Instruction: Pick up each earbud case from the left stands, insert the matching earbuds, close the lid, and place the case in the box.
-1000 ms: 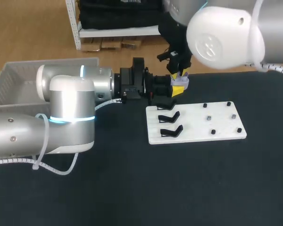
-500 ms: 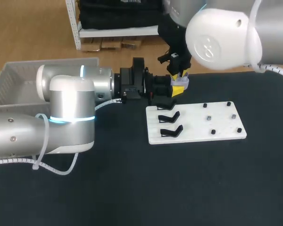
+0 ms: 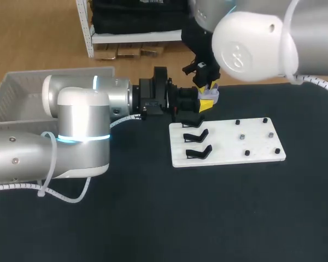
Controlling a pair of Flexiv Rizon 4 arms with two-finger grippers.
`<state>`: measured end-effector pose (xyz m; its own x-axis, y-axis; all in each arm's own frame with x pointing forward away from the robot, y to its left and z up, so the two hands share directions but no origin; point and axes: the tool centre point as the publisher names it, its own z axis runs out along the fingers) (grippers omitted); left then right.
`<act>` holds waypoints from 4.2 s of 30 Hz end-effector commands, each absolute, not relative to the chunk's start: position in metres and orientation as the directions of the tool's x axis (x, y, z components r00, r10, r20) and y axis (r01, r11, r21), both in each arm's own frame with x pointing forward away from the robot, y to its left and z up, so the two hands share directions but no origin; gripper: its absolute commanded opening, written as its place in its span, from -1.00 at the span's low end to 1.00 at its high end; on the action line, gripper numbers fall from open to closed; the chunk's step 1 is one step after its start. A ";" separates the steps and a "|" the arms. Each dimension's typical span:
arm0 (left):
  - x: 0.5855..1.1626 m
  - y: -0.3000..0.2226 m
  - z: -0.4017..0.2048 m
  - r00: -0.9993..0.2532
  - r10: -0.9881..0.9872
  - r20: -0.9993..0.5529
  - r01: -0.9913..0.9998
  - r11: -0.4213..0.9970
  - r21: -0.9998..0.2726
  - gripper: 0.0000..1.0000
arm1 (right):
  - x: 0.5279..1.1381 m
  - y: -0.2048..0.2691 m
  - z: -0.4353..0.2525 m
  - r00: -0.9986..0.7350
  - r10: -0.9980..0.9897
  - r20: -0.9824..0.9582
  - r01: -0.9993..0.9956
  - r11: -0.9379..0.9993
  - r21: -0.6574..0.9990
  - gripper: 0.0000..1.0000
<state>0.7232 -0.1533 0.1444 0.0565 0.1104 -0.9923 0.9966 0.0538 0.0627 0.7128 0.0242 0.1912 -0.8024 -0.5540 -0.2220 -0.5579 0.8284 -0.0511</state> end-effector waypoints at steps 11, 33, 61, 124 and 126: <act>0.723 -0.153 0.143 0.060 0.106 -0.993 0.996 0.057 0.066 -1.00 | 0.715 0.025 0.183 -0.798 -0.564 -0.210 -0.564 0.823 -0.068 -1.00; 0.723 -0.153 0.143 0.060 0.106 -0.993 0.996 0.057 0.066 -1.00 | 0.713 0.024 0.187 -0.802 -0.553 -0.225 -0.549 0.832 -0.086 -0.44; 0.723 -0.153 0.143 0.060 0.106 -0.993 0.996 0.057 0.066 -1.00 | 0.766 0.018 0.223 -0.848 -0.391 -0.359 -0.419 0.908 0.000 -0.36; 0.723 -0.153 0.143 0.060 0.106 -0.993 0.996 0.057 0.066 -1.00 | 0.757 -0.026 0.202 -0.942 -0.101 -0.319 -0.166 0.969 0.184 -0.11; 0.723 -0.153 0.143 0.060 0.106 -0.993 0.996 0.057 0.066 -1.00 | 0.754 -0.034 0.204 -0.939 -0.060 -0.340 -0.140 0.966 0.216 0.65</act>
